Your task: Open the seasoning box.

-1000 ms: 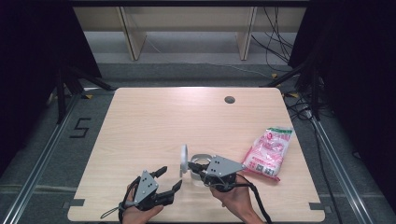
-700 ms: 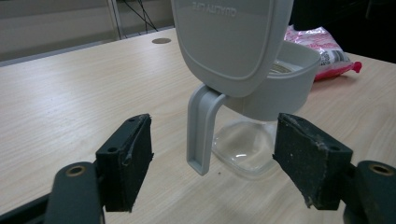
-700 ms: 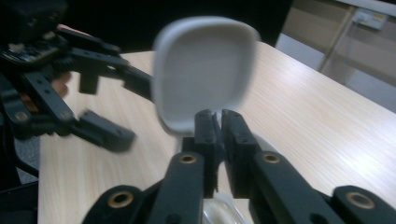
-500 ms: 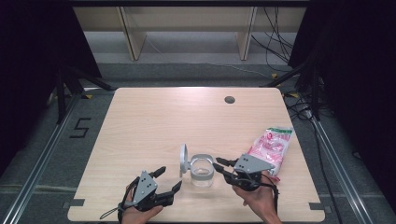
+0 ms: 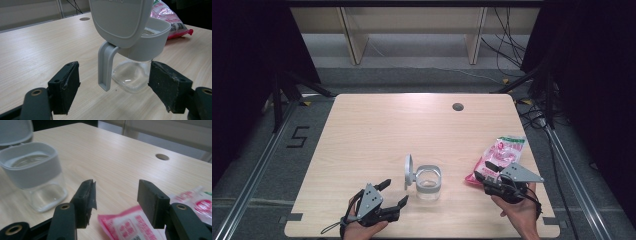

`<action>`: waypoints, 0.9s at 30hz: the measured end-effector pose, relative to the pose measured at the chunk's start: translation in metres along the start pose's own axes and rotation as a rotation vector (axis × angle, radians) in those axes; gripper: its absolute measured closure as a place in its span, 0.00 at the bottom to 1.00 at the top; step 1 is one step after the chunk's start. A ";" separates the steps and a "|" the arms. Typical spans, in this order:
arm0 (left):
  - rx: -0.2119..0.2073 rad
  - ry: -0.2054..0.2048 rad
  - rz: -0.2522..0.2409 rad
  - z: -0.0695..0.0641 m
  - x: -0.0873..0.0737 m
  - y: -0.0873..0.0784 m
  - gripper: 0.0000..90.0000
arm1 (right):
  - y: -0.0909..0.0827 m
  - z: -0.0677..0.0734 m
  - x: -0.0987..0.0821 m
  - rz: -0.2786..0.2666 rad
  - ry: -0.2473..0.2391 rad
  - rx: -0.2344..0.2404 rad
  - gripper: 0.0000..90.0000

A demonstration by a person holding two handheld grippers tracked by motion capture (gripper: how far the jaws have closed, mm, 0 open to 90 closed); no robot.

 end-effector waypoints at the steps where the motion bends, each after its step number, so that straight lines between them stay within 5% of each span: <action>1: 0.006 0.015 0.002 0.001 0.001 -0.001 0.27 | -0.002 -0.003 -0.003 0.003 0.007 -0.004 0.53; 6: 0.010 0.006 -0.004 0.001 0.001 -0.001 0.26 | -0.010 -0.018 -0.015 0.009 0.050 -0.060 0.47; 7: 0.006 0.040 -0.002 0.003 0.002 -0.001 0.26 | -0.011 -0.022 -0.018 0.010 0.051 -0.068 0.46; 11: -0.002 0.024 -0.003 0.001 0.000 0.001 0.26 | -0.016 -0.031 -0.029 0.034 0.111 -0.121 0.44; 14: 0.002 -0.006 -0.009 0.000 0.000 0.001 0.26 | -0.016 -0.035 -0.033 0.054 0.092 -0.137 0.44; 15: 0.006 0.023 -0.006 0.001 0.002 0.000 0.26 | -0.016 -0.037 -0.035 0.059 0.103 -0.149 0.44; 17: 0.004 0.001 -0.006 0.000 0.000 0.000 0.26 | -0.018 -0.043 -0.039 0.073 0.121 -0.170 0.43; 21: 0.008 0.040 0.004 0.003 0.002 0.000 0.26 | -0.019 -0.050 -0.046 0.096 0.169 -0.207 0.41; 24: 0.007 0.011 0.001 0.001 0.001 -0.001 0.26 | -0.017 -0.058 -0.054 0.107 0.164 -0.221 0.41; 25: 0.005 0.008 -0.005 0.001 0.001 0.000 0.26 | -0.018 -0.058 -0.055 0.116 0.197 -0.227 0.41; 27: 0.011 0.039 0.007 0.003 0.002 0.000 0.26 | -0.018 -0.063 -0.056 0.110 0.177 -0.242 0.41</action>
Point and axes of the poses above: each handheld gripper's, and its own axes: y roughly forward along the jaws, x roughly out of its top, z roughly to its left, the point moved 3 cm from there along y, roughly forward along the jaws, and after that the axes turned 14 degrees about -y, right-handed, at the moved point
